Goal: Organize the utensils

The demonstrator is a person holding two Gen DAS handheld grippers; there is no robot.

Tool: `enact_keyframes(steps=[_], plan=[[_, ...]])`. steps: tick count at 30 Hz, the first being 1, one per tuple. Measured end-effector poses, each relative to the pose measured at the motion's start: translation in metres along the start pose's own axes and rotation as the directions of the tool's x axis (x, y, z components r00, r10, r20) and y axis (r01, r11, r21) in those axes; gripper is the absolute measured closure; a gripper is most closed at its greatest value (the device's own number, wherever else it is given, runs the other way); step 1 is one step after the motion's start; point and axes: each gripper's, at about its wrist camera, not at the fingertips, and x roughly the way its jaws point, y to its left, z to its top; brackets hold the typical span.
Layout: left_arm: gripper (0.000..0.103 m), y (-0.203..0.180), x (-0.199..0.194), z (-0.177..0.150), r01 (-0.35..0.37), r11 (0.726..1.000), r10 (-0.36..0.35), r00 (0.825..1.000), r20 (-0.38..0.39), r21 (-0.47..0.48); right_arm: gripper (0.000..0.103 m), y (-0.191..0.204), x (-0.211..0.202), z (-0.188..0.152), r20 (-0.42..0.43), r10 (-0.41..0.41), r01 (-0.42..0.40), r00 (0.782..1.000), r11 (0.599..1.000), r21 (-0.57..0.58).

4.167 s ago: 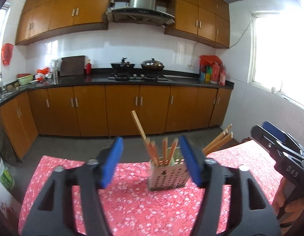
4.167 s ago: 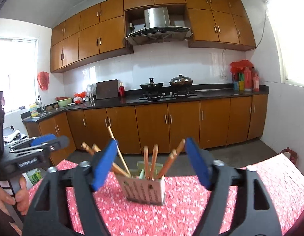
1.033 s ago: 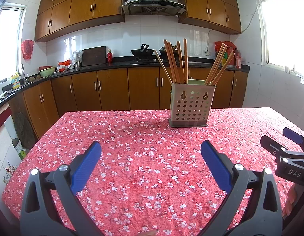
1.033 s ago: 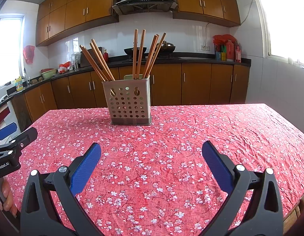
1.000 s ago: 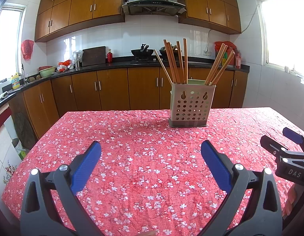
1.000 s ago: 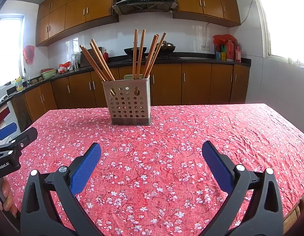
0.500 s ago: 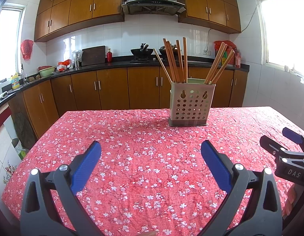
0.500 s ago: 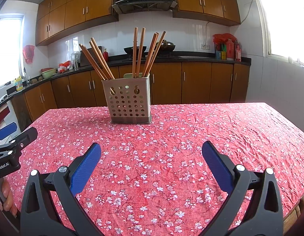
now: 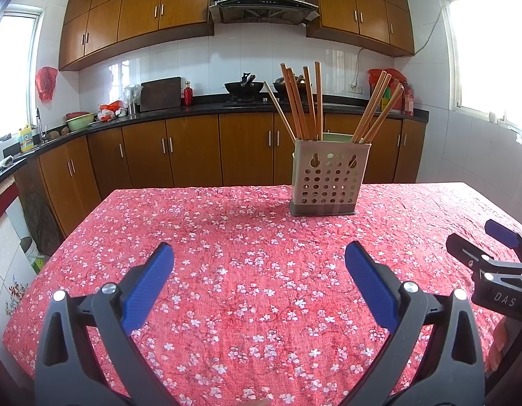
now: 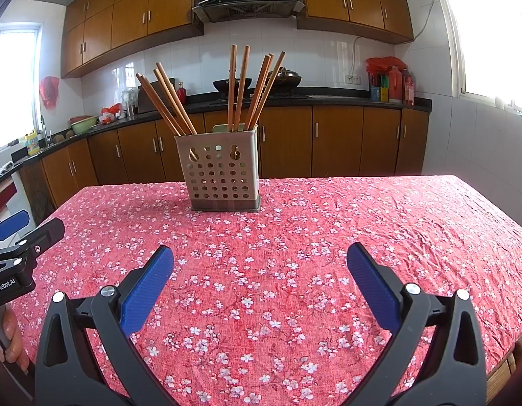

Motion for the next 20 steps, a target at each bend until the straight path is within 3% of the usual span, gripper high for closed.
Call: enact_keyframes(steps=[20], plan=[[0.004,0.010,0.003,0.000,-0.001,1.000,0.001,1.000,-0.018,-0.006,0.002,-0.001,0.001,0.000,-0.002,0.000,0.000,1.000,1.000,0.000]])
